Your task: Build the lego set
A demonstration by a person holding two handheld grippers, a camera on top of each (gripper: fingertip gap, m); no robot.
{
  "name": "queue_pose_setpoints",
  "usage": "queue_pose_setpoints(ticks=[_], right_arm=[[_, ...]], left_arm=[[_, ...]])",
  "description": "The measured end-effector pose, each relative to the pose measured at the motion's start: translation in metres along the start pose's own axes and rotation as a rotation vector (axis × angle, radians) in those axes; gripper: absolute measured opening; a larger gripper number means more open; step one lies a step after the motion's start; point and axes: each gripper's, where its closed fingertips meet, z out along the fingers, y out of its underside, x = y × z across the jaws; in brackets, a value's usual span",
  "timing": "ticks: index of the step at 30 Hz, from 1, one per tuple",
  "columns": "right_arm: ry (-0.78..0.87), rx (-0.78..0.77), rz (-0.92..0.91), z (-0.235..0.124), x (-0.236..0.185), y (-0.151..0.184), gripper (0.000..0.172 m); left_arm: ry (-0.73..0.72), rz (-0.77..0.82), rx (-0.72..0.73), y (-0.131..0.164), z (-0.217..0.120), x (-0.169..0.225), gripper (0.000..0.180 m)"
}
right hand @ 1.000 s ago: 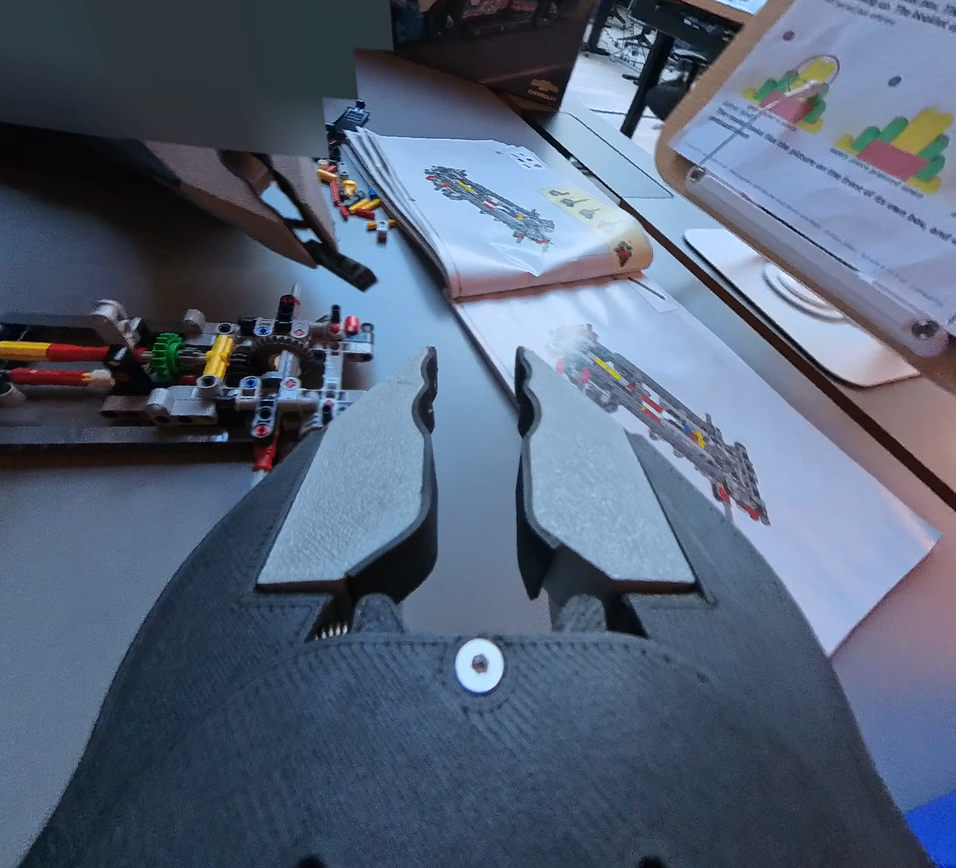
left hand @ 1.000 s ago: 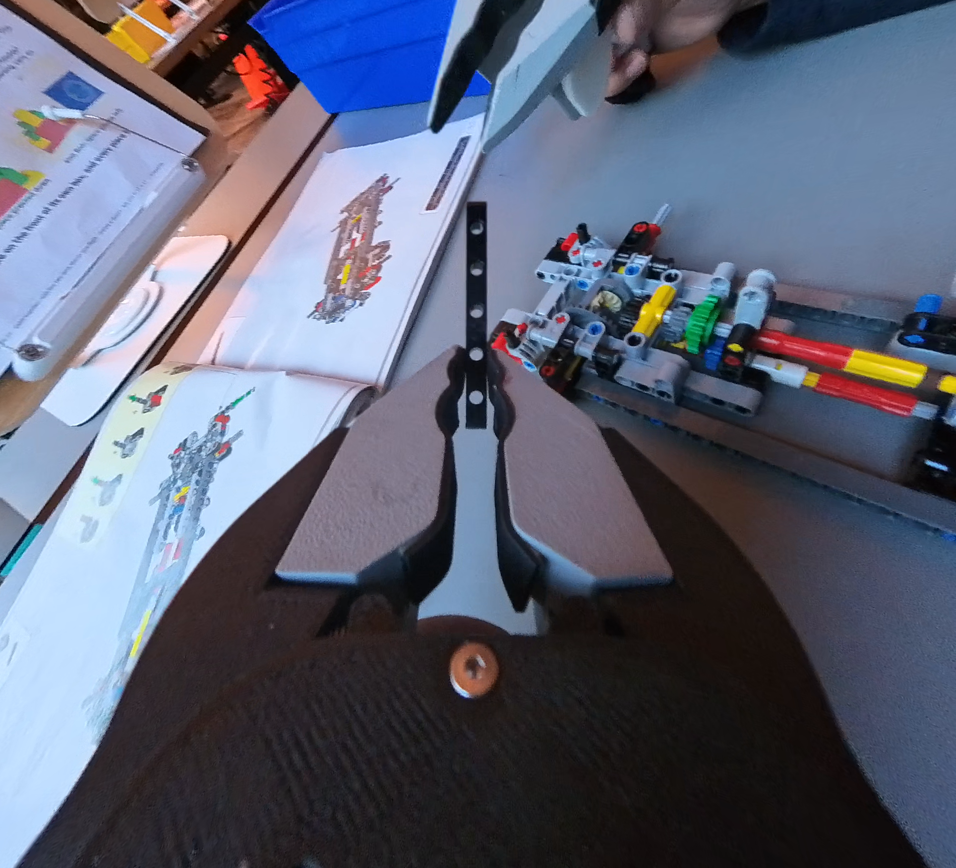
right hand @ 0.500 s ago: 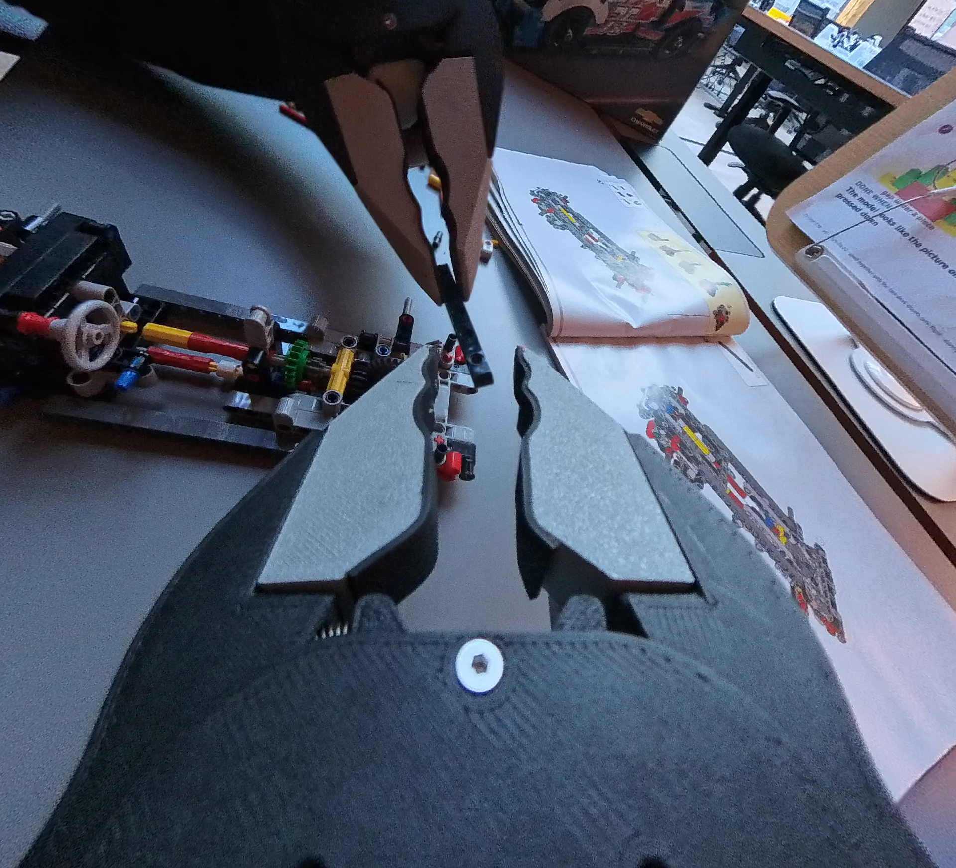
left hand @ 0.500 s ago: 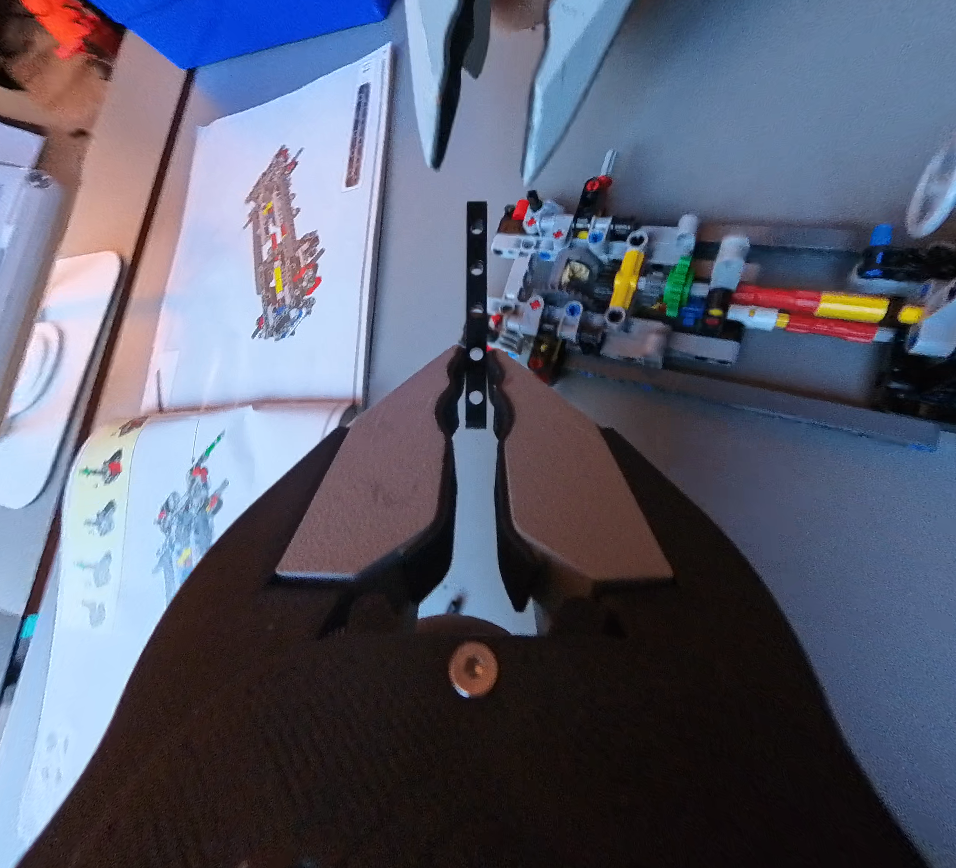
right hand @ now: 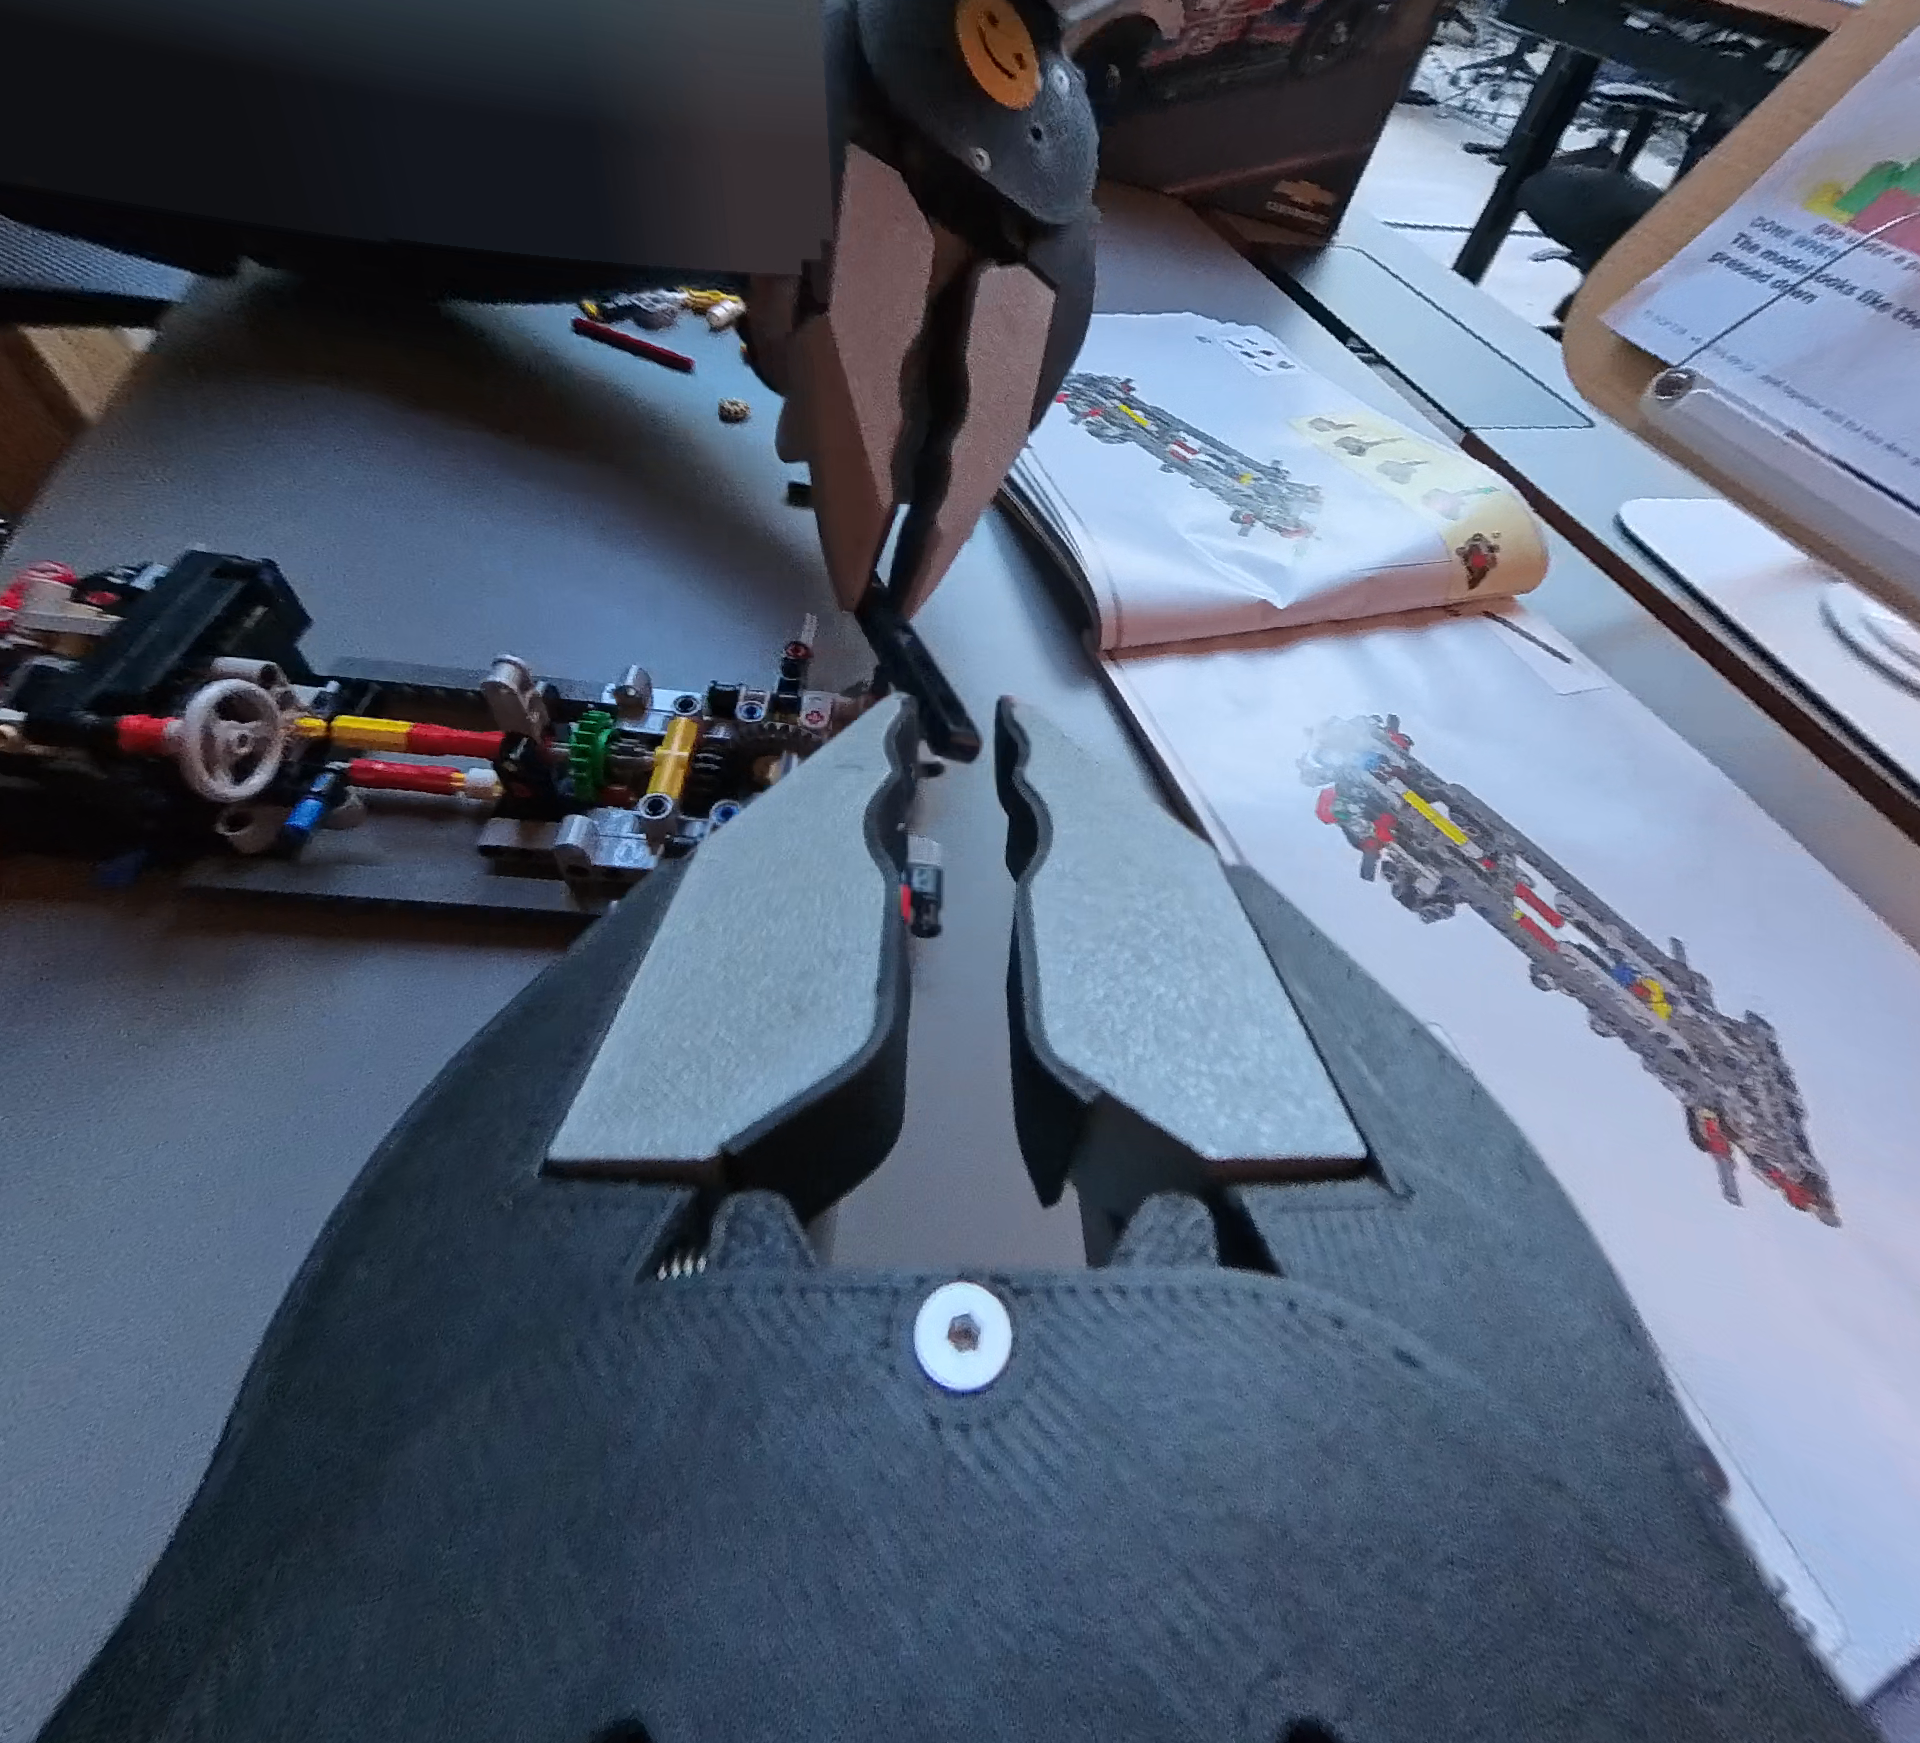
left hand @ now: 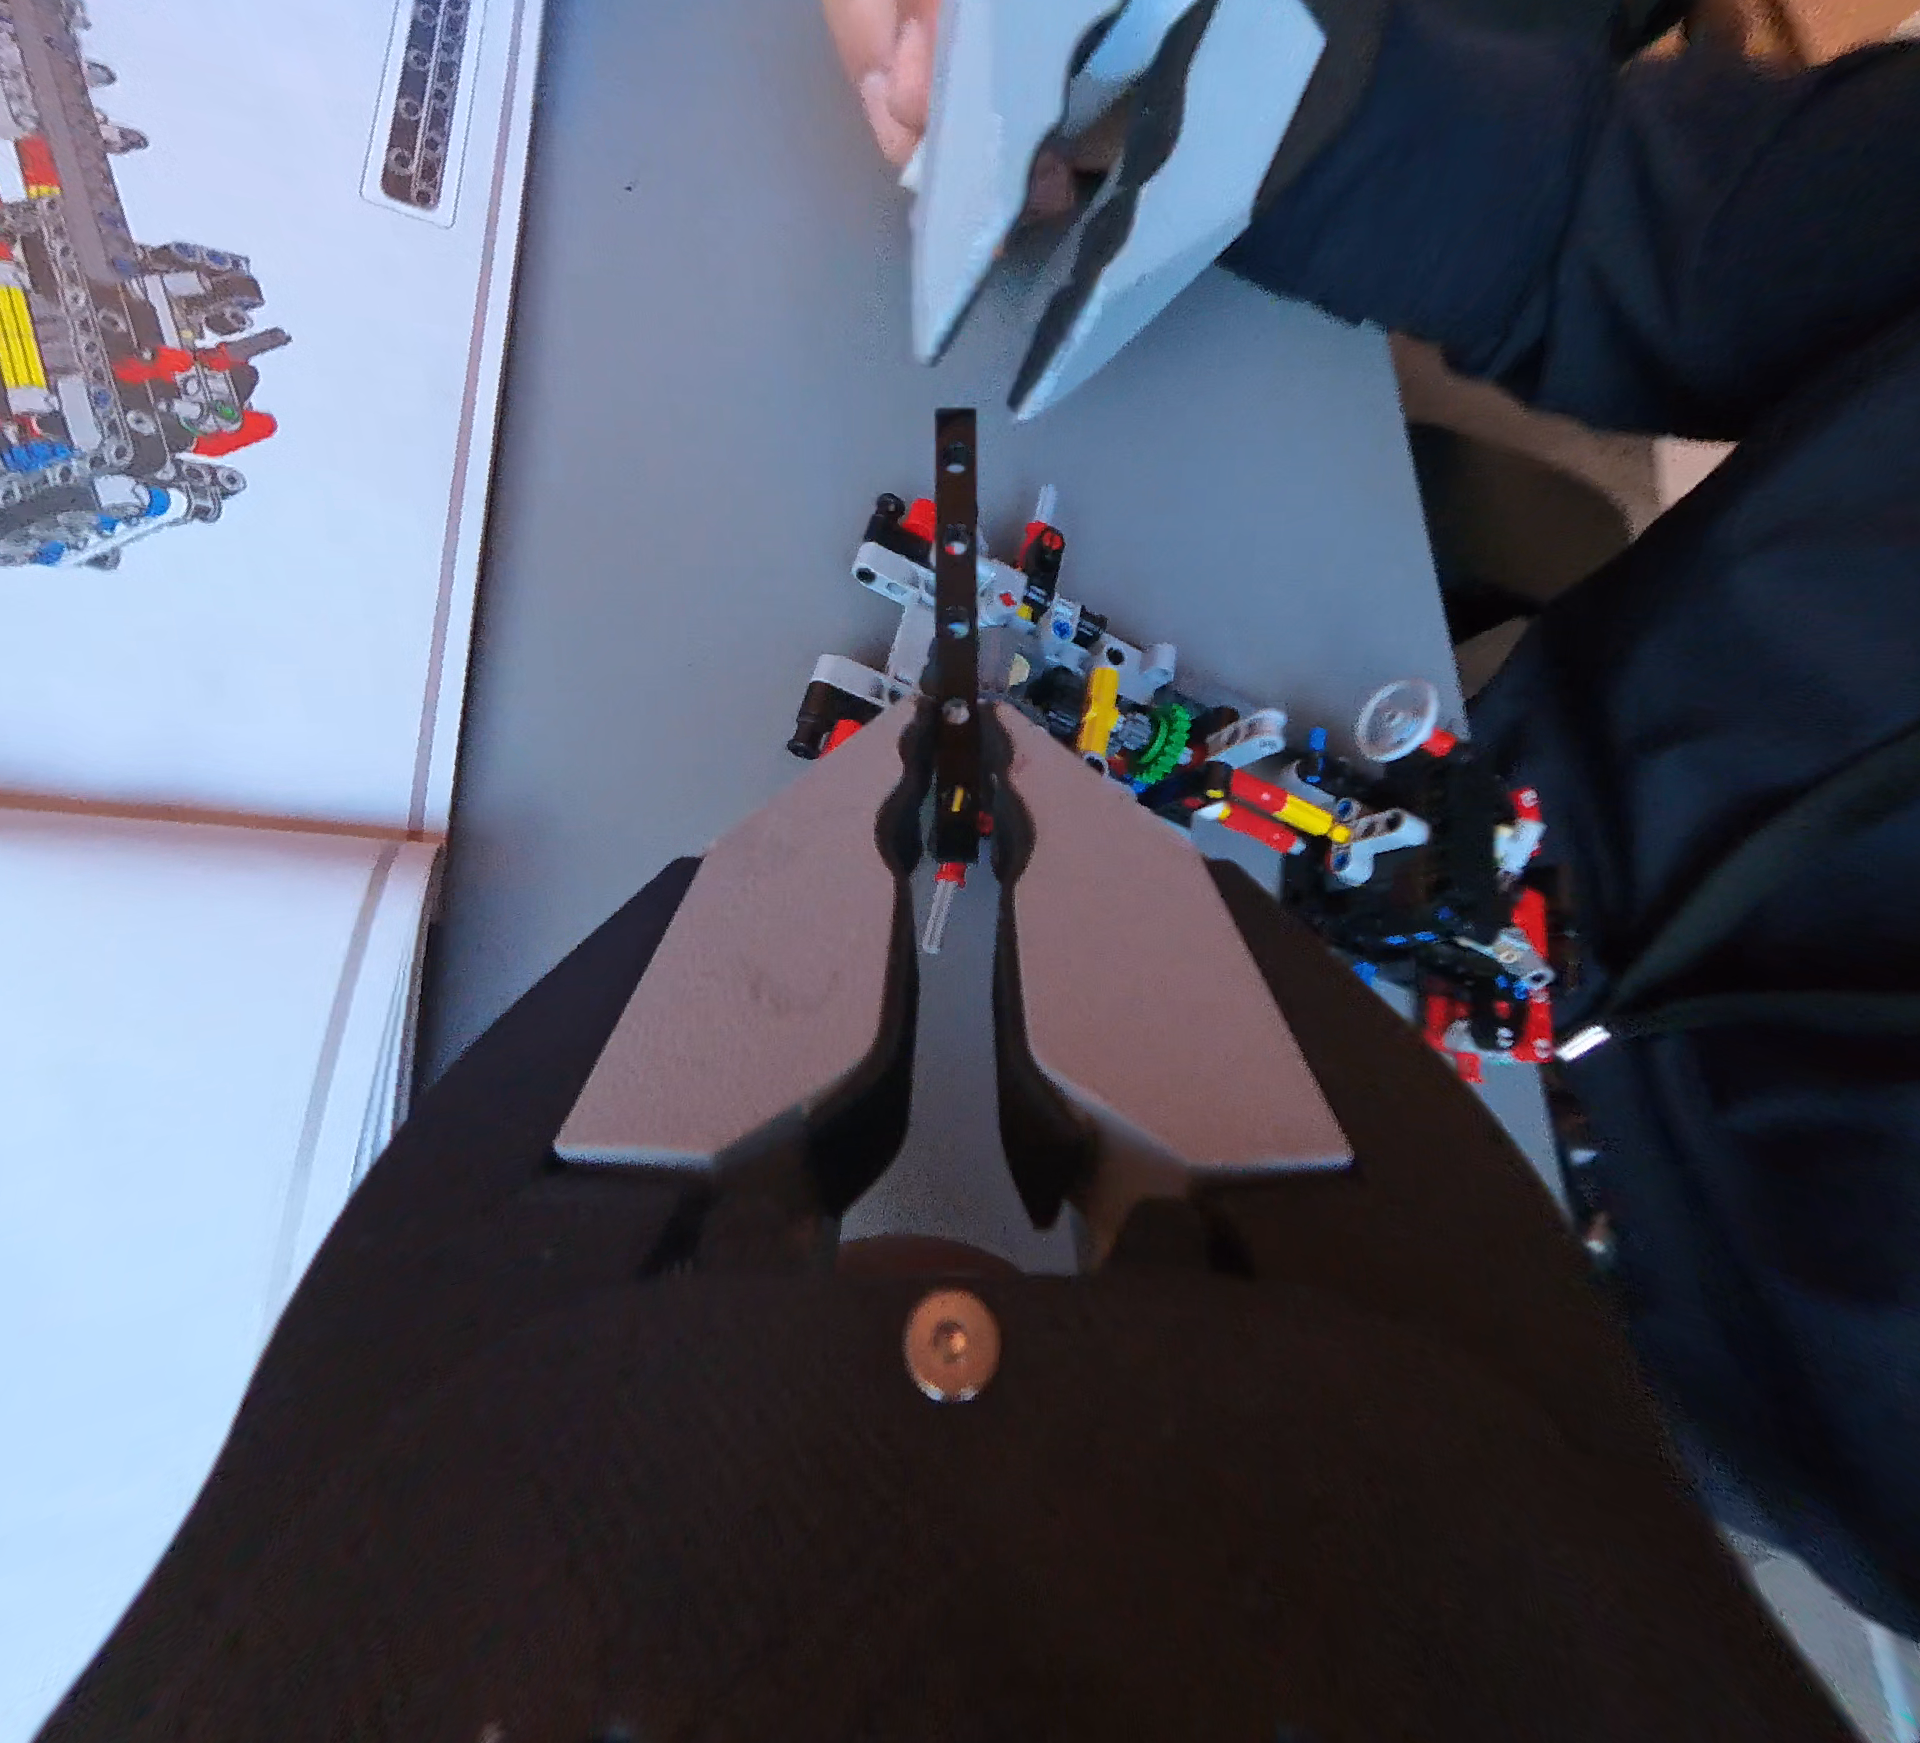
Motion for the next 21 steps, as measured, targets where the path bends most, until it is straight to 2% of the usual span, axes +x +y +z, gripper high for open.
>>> queue_pose_setpoints(ticks=[7,21], right_arm=[[-0.012,-0.009,0.004,0.004,-0.002,0.003,0.013],[-0.032,-0.045,-0.021,0.007,-0.007,0.009,0.009]], left_arm=[[0.11,-0.094,0.035,0.003,-0.001,0.002,0.006],[0.038,-0.016,0.023,-0.003,-0.001,0.006,0.006]])
